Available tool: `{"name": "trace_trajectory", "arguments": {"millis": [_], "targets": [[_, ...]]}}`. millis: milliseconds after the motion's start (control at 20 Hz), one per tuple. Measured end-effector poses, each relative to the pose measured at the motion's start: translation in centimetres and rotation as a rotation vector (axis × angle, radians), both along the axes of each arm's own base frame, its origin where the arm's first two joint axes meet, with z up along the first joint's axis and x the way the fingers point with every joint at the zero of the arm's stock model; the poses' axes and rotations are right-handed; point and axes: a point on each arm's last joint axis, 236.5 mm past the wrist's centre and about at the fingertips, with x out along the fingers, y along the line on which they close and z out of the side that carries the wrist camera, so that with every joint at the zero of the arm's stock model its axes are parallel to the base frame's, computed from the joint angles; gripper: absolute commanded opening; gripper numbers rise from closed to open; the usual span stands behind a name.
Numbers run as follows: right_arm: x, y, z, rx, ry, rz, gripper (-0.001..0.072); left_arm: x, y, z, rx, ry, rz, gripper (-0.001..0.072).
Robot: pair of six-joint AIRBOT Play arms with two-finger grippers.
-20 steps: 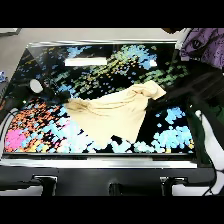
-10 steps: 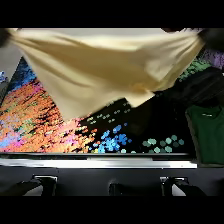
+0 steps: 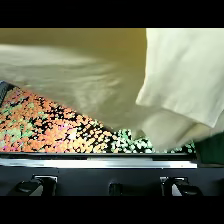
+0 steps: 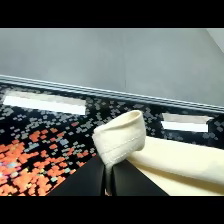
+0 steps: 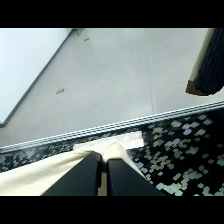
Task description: Fold the clothes and pants, and hang the long-sleeved shirts on hangers.
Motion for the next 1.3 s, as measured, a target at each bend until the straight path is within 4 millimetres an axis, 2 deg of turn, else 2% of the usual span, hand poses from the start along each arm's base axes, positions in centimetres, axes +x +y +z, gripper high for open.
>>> {"name": "trace_trajectory", "arguments": {"millis": [100, 150, 200, 300, 400, 500, 600, 700, 750, 850, 950, 1000, 1100, 1150, 1300], "targets": [[2.7, -0.1, -1.2, 0.026, 0.054, 0.009, 0.0029, 1.7, 0.0, -1.3, 0.001, 0.048, 0.009, 0.0013], [4.8, -0.3, -2.5, 0.042, 0.102, 0.016, 0.0029, 3.4, 0.0, -2.7, 0.007, 0.092, 0.013, 0.0013], [7.1, -0.4, -4.0, 0.053, 0.155, 0.023, 0.0029, 5.4, -0.2, -4.5, 0.013, 0.154, 0.014, 0.0013], [12.8, -0.8, -8.4, 0.085, 0.294, 0.038, 0.0029, 10.0, -0.6, -9.1, 0.035, 0.287, 0.013, 0.0013], [18.9, -1.5, -15.0, 0.115, 0.471, 0.047, 0.0029, 15.3, -1.1, -15.6, 0.060, 0.448, 0.009, 0.0013], [23.9, -1.9, -21.9, 0.141, 0.623, 0.057, 0.0029, 20.0, -1.5, -22.8, 0.082, 0.596, 0.006, 0.0013], [28.2, -2.5, -29.8, 0.163, 0.777, 0.058, 0.0029, 23.8, -2.2, -30.1, 0.100, 0.713, -0.005, 0.0014], [31.4, -2.6, -37.1, 0.202, 0.891, 0.066, 0.0029, 26.6, -3.1, -36.1, 0.116, 0.781, -0.019, 0.0014], [32.6, -2.5, -40.6, 0.227, 0.942, 0.069, 0.0030, 27.7, -3.6, -39.1, 0.124, 0.810, -0.028, 0.0014], [34.3, -2.2, -46.1, 0.275, 1.007, 0.073, 0.0030, 29.0, -4.4, -43.0, 0.132, 0.842, -0.041, 0.0015], [35.0, -2.0, -50.2, 0.310, 1.061, 0.075, 0.0033, 29.5, -5.1, -46.2, 0.127, 0.879, -0.051, 0.0018], [35.2, -1.9, -51.6, 0.323, 1.080, 0.077, 0.0046, 29.6, -5.5, -47.1, 0.120, 0.892, -0.058, 0.0072], [35.2, -1.7, -53.4, 0.334, 1.107, 0.084, 0.0178, 29.5, -6.0, -48.2, 0.083, 0.914, -0.059, 0.0345], [35.1, -1.6, -53.7, 0.334, 1.117, 0.091, 0.0205, 29.3, -6.0, -48.3, 0.061, 0.925, -0.052, 0.0397], [33.6, -2.5, -52.6, 0.287, 1.140, 0.138, 0.0207, 28.1, -4.1, -46.7, 0.011, 0.956, -0.009, 0.0397]]}}
